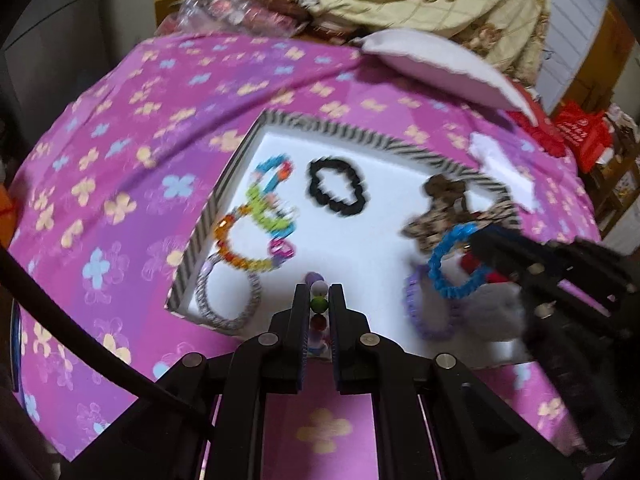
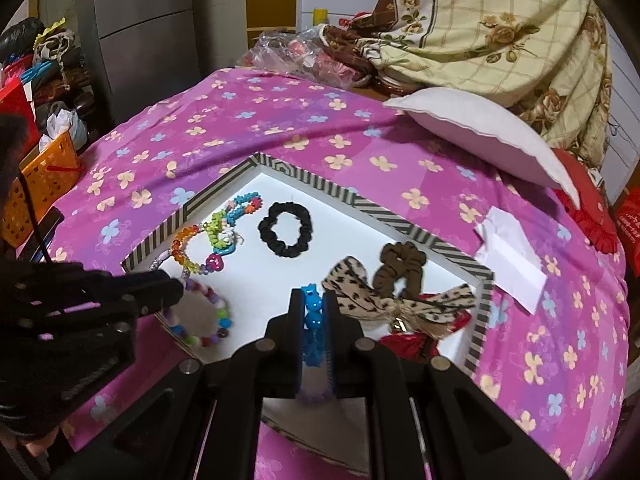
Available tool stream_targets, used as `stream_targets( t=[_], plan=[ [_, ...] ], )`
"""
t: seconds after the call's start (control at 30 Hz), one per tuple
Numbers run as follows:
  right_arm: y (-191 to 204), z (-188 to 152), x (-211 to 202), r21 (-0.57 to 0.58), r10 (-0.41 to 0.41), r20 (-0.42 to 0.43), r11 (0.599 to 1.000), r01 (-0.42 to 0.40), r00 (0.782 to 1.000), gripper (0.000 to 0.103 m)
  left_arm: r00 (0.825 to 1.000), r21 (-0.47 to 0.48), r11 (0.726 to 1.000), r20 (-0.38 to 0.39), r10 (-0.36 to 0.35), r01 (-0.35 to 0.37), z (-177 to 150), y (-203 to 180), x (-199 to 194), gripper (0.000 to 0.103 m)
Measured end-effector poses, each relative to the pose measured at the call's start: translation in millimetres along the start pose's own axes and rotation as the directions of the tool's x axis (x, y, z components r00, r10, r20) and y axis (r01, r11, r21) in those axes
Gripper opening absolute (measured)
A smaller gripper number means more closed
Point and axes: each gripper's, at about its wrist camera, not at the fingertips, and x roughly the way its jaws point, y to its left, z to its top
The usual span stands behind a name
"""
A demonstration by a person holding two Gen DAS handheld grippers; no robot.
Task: Organize jewelry
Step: 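Carry both bracelets into the box and open both tools to release them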
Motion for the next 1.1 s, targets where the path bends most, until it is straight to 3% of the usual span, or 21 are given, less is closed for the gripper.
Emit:
stream_targets(
  t=[0.27, 0.57, 0.73, 0.97, 1.1],
  plan=[
    [16.8, 17.8, 33.3, 0.014, 0.054, -0.015, 0.998, -0.054, 0.998, 0.009, 0.999, -0.027, 0.999, -0.045, 0.016, -0.017, -9.2, 19.5, 20.5, 0.028],
    [-6.1, 3.3, 78.7, 0.080, -0.018, -0.110, 0.996, 0.027, 0.994, 0.009, 0.998, -0.014, 1.000, -0.061, 0.015, -0.016, -10.6, 17.5, 28.7, 0.028],
    [-7.6, 0.2, 94.6, 0.093, -0.030, -0.121, 0.995, 0.042, 0.992, 0.009, 0.998, -0.008, 1.000, -0.061, 0.027, -0.027, -10.5, 13.9, 32.4, 0.028],
    [-12.5, -5.1, 72.5, 0.141, 0.001, -0.063, 0.990, 0.008, 0.998, 0.022, 0.998, -0.019, 0.999, -0.053, 0.031, -0.032, -10.5, 14.9, 30.1, 0.028],
    [-13.7, -15.7, 44.2, 0.154, 0.009, -0.015, 0.988, -0.007, 1.000, 0.033, 0.999, -0.021, 0.999, -0.040, 0.023, -0.024, -12.6, 14.2, 23.8, 0.043]
  ],
)
